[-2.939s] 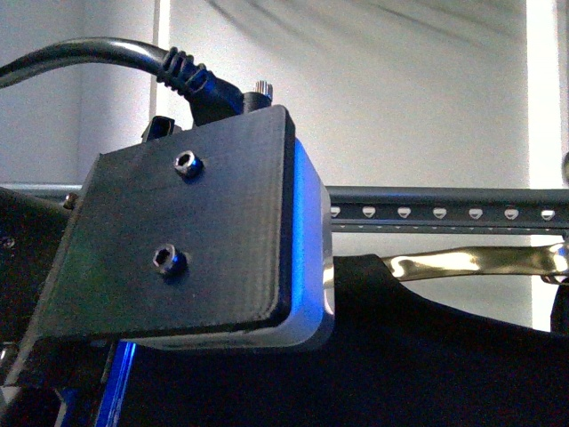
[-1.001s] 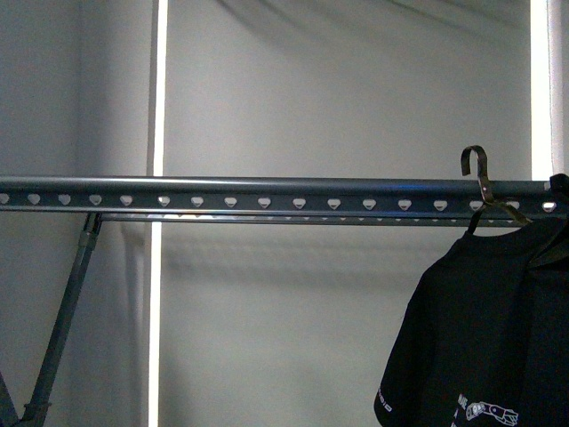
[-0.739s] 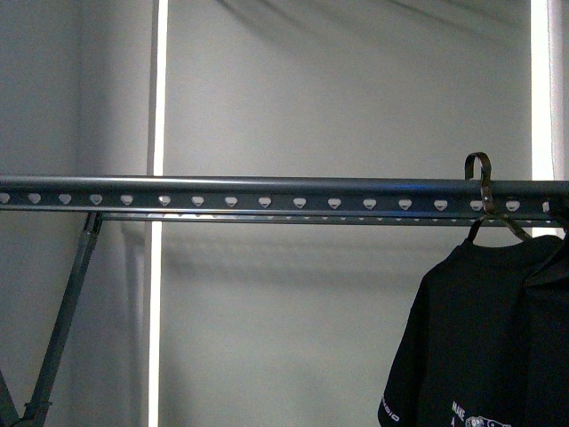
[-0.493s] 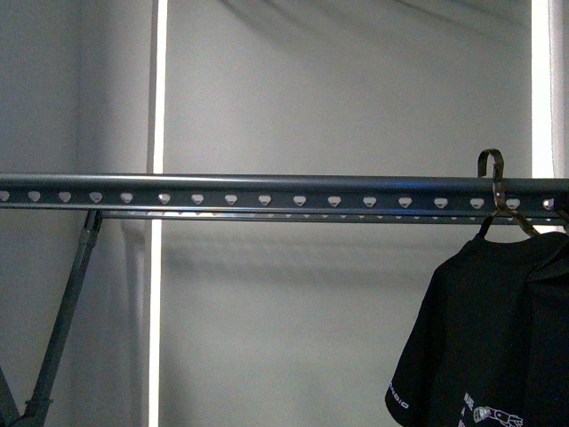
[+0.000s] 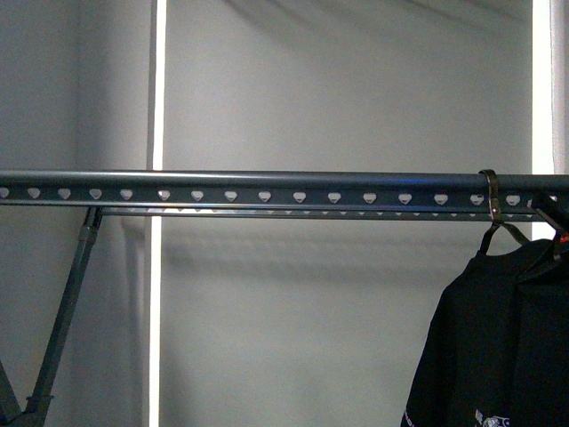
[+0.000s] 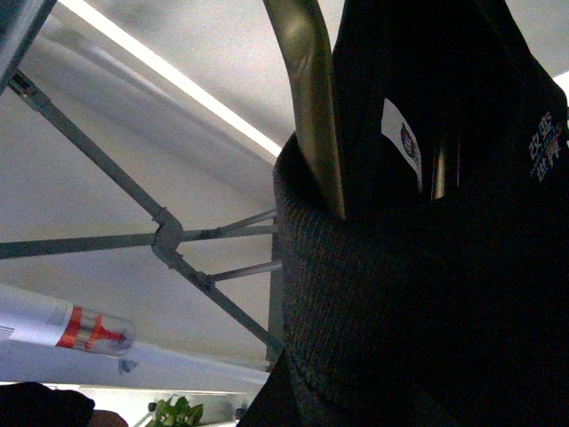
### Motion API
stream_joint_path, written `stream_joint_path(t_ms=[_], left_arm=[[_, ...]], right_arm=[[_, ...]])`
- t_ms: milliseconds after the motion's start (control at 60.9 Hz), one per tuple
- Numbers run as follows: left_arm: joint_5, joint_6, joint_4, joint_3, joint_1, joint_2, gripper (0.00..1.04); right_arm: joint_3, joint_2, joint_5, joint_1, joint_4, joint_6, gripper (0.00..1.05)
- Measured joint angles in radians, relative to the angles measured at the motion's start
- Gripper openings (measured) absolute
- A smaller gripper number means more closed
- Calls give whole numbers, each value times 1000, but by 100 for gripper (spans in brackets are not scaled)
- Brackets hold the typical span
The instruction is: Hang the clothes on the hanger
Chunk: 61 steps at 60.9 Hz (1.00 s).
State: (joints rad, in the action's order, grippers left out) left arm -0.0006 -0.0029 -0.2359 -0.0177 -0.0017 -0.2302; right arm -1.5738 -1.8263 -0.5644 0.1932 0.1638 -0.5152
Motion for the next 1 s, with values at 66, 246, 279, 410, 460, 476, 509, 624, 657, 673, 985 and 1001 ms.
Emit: stream_joint_path(t_ms=[66, 246, 279, 410, 460, 476, 509, 624, 657, 673, 985, 1001], left_arm=[[0, 0, 14, 0, 0, 14, 4], [0, 0, 53, 0, 0, 52, 4], [0, 0, 68, 0, 0, 66, 4], [0, 1, 226, 0, 0, 209, 4], [0, 1, 232, 0, 0, 223, 4], [0, 1, 232, 0, 0, 224, 4], [0, 1, 232, 0, 0, 224, 4], [0, 1, 233, 0, 0, 225, 4], [0, 1, 233, 0, 0, 225, 4], [0, 1, 233, 0, 0, 225, 4], [0, 1, 233, 0, 0, 226, 4], [0, 1, 233, 0, 0, 226, 4]], right_arm=[[-5, -7, 0, -2, 0, -8, 3], [6, -7, 6, -18, -16, -7, 3], [21, -1, 8, -23, -25, -3, 3], [126, 48, 57, -47, -67, 83, 23], [224, 103, 100, -59, -134, 150, 35], [264, 130, 121, -63, -166, 178, 39], [325, 172, 150, -66, -222, 220, 46], [574, 360, 179, -55, -439, 336, 67], [661, 437, 167, -41, -504, 366, 74], [705, 477, 154, -32, -537, 370, 77], [1363, 1295, 326, 34, -488, 494, 78], [1380, 1352, 350, 21, -430, 497, 74]])
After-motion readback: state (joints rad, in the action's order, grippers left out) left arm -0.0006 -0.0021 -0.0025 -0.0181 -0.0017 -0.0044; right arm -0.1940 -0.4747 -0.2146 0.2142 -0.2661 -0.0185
